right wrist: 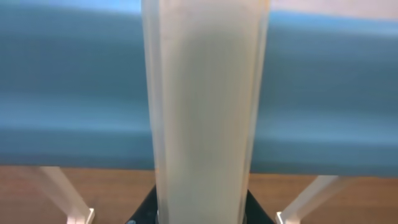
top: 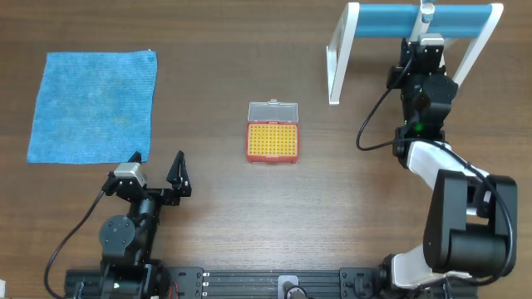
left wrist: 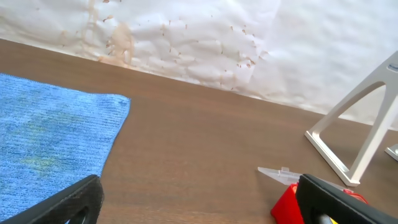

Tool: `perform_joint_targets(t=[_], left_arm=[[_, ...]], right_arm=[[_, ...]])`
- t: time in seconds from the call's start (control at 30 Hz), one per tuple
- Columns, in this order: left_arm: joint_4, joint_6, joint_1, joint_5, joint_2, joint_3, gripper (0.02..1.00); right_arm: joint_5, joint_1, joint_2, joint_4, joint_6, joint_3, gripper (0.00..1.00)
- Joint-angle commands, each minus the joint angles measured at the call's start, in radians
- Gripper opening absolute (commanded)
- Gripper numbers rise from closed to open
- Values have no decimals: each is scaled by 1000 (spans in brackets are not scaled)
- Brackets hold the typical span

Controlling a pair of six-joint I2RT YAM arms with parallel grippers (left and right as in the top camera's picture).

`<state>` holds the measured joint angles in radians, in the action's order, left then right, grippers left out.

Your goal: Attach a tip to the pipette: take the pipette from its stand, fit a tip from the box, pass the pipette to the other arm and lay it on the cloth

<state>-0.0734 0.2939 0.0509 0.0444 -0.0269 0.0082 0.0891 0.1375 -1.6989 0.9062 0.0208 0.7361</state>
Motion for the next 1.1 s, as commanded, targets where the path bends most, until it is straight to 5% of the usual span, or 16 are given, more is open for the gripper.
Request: perform_joint_targets(t=[0.03,0.23,0.37,0.57,1.1], left_arm=[[-5,5,-5,-11,8,-3,998],[-5,5,-5,-11,8,-3,998],[-6,5,-5,-11,8,-3,998],[-5,5,-5,-11,8,-3,998],[-5,5,-5,-11,8,-3,998]], right_arm=[[9,2,77,17,-2,-32,80],[9,-30,143,47,-40,-140,80],[18,-126,226,252,-81,-253,80],[196,-291,257,396,-85,-375,77],[193,-640,36,557,-223,-342,80]])
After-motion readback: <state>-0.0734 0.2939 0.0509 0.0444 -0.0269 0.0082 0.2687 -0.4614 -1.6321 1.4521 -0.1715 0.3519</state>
